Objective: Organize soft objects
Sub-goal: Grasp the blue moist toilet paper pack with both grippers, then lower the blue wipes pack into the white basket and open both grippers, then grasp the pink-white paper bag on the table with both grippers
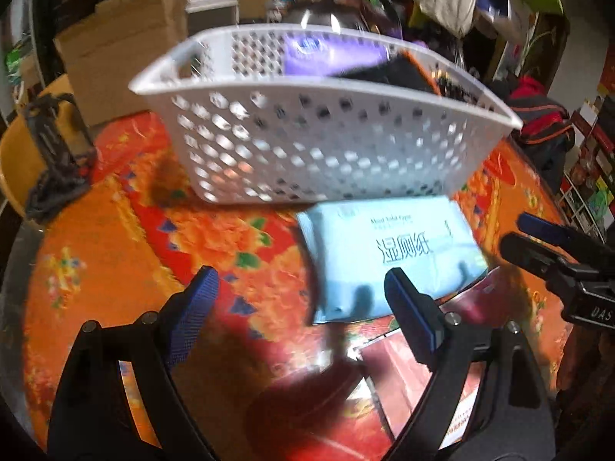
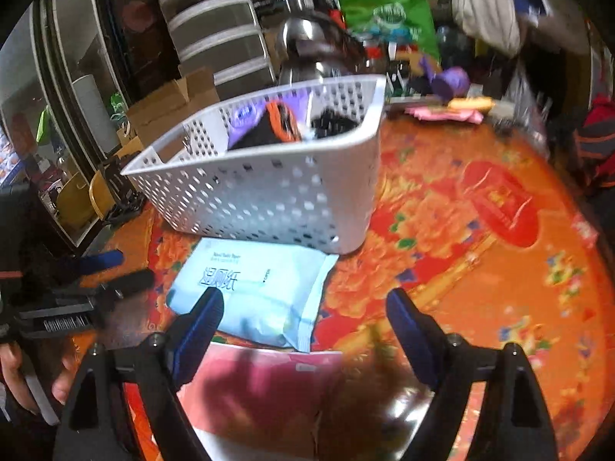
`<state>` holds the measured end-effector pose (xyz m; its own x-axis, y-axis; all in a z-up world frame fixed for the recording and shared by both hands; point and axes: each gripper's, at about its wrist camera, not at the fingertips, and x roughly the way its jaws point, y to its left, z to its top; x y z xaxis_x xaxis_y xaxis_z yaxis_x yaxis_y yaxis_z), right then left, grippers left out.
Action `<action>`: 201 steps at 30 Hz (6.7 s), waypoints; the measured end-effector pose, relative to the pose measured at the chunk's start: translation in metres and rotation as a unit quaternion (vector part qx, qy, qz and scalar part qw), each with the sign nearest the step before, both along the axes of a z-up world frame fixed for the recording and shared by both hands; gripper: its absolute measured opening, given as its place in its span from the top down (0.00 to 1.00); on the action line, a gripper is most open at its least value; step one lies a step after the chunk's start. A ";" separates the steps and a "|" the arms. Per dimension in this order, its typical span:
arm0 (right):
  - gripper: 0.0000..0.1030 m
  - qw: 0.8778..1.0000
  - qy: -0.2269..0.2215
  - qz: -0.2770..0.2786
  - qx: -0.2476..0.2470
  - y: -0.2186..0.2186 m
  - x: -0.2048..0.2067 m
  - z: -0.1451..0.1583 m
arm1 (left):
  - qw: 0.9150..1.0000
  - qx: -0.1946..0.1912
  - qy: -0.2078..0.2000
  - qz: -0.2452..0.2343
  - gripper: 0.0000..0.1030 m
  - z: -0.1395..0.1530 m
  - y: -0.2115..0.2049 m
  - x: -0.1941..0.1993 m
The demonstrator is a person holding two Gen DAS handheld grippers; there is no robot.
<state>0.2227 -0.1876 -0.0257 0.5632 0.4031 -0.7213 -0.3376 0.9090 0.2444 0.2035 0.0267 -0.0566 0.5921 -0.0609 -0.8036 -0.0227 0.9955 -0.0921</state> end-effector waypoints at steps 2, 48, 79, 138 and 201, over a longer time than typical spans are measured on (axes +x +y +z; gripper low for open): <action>0.28 1.000 0.011 0.001 -0.003 0.005 0.006 -0.009 | 1.000 0.017 -0.007 0.003 0.16 -0.007 -0.005 0.005; 0.77 0.997 0.010 0.073 -0.027 0.049 -0.003 -0.031 | 0.997 -0.017 -0.043 -0.055 0.70 -0.013 -0.034 -0.007; 0.78 0.991 -0.110 0.071 -0.020 0.061 -0.023 0.104 | 0.985 -0.009 -0.166 -0.051 0.70 0.138 -0.009 -0.042; 0.20 0.996 -0.081 0.015 -0.043 0.056 0.075 0.067 | 0.995 0.004 -0.094 0.024 0.20 0.074 0.032 0.081; 0.74 0.995 0.013 0.086 -0.053 0.009 -0.105 -0.038 | 0.992 -0.105 0.018 -0.060 0.75 -0.031 -0.066 -0.096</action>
<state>0.1175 -0.1788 -0.0635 0.4725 0.4133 -0.7784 -0.4857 0.8591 0.1614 0.1070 -0.0393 -0.0880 0.5410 -0.2975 -0.7866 0.0882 0.9502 -0.2988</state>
